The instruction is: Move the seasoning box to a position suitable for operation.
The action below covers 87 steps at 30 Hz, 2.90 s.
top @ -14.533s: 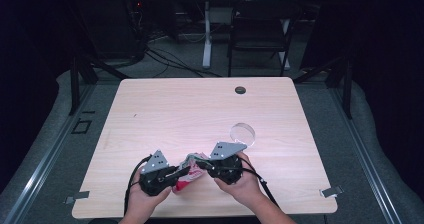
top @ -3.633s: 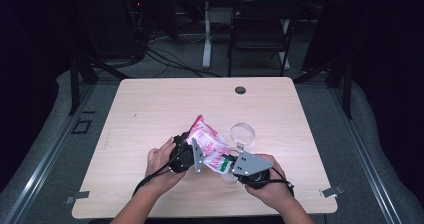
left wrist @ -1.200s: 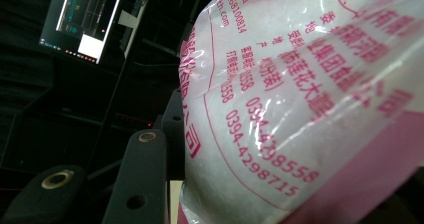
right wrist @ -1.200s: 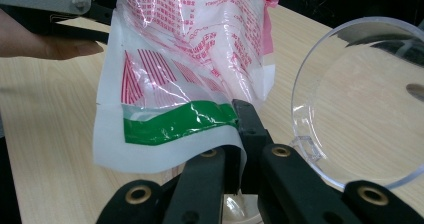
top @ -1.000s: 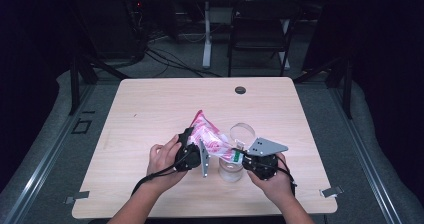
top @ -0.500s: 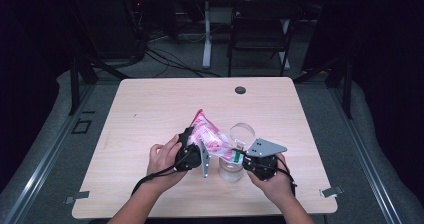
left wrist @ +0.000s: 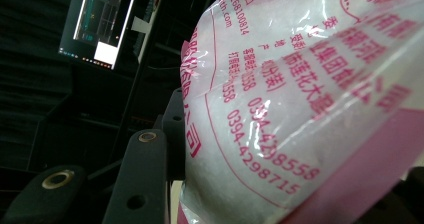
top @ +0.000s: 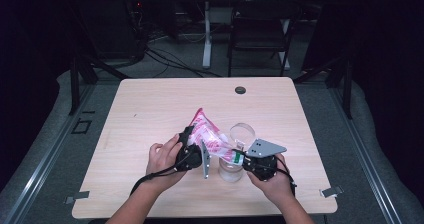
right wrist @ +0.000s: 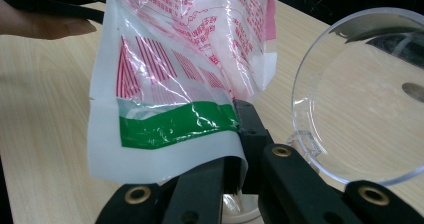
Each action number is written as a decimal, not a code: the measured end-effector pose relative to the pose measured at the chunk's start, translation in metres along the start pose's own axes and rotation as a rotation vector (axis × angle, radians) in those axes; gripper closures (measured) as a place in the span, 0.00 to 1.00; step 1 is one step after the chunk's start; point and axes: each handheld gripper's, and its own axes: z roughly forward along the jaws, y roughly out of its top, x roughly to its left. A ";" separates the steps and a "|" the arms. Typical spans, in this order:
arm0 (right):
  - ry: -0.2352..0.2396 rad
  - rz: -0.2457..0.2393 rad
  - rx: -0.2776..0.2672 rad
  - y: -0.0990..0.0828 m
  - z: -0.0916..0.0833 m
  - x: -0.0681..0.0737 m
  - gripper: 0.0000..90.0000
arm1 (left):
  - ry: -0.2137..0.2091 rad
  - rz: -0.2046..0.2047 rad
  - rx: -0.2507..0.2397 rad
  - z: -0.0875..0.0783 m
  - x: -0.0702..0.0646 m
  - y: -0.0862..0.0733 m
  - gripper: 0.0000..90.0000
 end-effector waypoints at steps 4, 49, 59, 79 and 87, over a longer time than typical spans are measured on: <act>0.001 0.002 0.002 -0.001 0.000 -0.001 1.00 | 0.005 0.013 0.002 -0.001 0.001 0.002 0.67; -0.013 0.012 0.001 -0.004 0.000 -0.004 0.99 | 0.044 0.071 -0.013 -0.008 0.005 0.011 0.67; -0.015 0.013 0.003 -0.004 0.000 -0.004 0.99 | 0.054 0.076 -0.016 -0.009 0.005 0.012 0.67; -0.017 0.015 0.002 -0.004 0.000 -0.004 0.99 | 0.061 0.091 -0.021 -0.010 0.007 0.014 0.67; -0.016 0.014 0.003 -0.004 -0.001 -0.005 0.99 | 0.061 0.098 -0.024 -0.010 0.008 0.015 0.68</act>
